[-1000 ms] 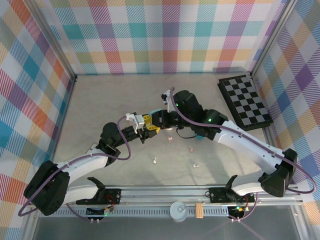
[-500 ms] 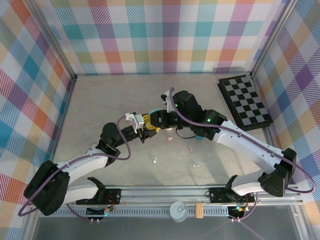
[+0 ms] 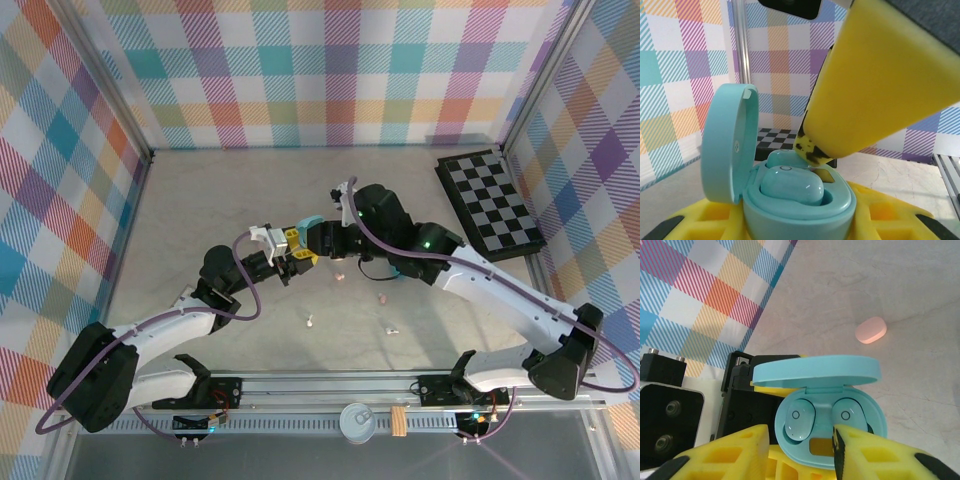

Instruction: Insert the wireless bluetooth earbuds into the charging case

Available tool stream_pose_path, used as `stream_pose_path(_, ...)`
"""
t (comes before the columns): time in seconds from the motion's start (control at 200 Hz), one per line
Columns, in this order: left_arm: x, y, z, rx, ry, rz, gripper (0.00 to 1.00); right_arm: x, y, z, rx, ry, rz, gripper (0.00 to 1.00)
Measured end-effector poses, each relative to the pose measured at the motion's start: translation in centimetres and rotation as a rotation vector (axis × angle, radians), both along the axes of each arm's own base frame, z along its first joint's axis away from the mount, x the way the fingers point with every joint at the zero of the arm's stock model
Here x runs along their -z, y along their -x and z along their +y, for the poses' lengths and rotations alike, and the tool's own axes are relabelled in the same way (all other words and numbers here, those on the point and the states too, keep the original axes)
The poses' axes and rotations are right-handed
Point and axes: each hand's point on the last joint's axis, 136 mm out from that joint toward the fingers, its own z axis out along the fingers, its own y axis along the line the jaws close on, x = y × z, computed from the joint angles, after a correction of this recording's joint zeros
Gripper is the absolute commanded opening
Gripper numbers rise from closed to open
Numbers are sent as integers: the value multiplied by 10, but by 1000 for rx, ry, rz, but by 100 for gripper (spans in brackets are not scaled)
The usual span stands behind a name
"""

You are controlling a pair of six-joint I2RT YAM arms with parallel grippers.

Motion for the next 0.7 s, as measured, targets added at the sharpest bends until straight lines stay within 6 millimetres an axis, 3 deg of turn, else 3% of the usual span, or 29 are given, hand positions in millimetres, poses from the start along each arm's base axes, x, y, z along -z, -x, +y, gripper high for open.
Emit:
stream_pose_path(0.16, -2, 0, 1, -6, 5, -5, 25, -3, 12, -6, -43, -16, -25, 52)
stream_pose_path(0.33, -6, 3, 1, 1, 6, -22, 25, -23, 17, -16, -49, -50, -96, 56)
stream_pose_path(0.42, -10, 6, 3, 3, 9, -39, 25, -31, 8, -22, 2, -30, -123, 58)
stream_pose_path(0.555, -16, 10, 3, 15, 13, -63, 25, -42, -22, -23, 91, 6, -133, 64)
stream_pose_path(0.7, -10, 11, 2, 25, -12, -51, 25, -32, -42, -21, 130, 54, -105, 67)
